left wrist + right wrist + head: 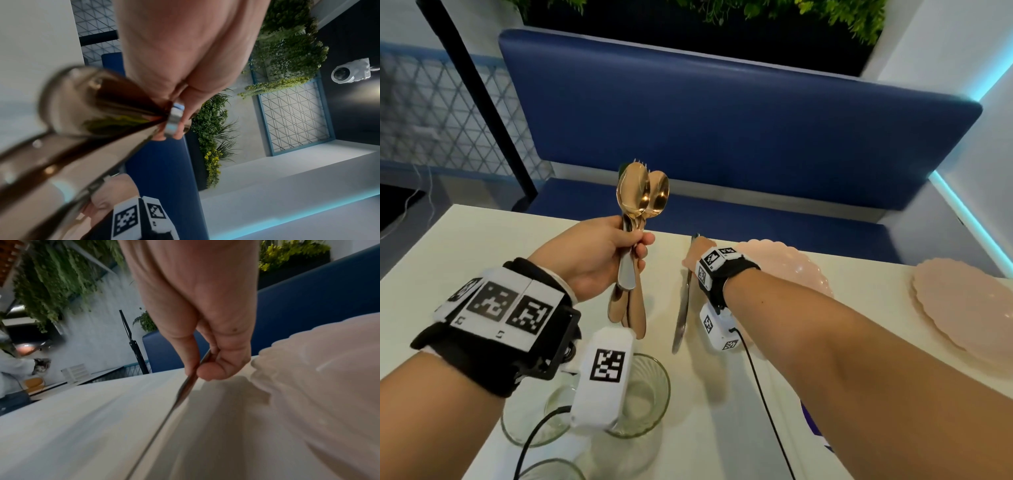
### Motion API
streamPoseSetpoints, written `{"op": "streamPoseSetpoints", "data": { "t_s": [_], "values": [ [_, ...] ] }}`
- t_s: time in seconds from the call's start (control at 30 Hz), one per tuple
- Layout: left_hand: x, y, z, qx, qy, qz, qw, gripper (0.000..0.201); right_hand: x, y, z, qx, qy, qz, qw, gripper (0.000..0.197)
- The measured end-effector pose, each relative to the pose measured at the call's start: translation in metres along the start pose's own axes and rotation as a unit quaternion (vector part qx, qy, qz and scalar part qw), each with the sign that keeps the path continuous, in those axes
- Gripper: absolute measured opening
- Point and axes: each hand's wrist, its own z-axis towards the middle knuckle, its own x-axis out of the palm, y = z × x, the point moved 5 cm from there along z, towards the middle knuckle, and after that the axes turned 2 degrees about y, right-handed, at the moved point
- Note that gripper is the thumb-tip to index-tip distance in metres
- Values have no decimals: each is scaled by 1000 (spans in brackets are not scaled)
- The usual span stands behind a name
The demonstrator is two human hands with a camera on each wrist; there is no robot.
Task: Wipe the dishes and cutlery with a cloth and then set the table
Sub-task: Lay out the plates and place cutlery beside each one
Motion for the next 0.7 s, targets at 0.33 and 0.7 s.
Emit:
{"op": "streamPoseSetpoints", "data": {
  "t_s": [0.33, 0.7],
  "values": [
    [0, 4, 5, -8, 2, -3, 1000, 19, 12, -2, -14, -55, 53, -253, 964, 59],
    [2, 10, 8, -16, 4, -9, 1000, 19, 19, -4, 7, -48, 50, -245, 967, 54]
  ]
}}
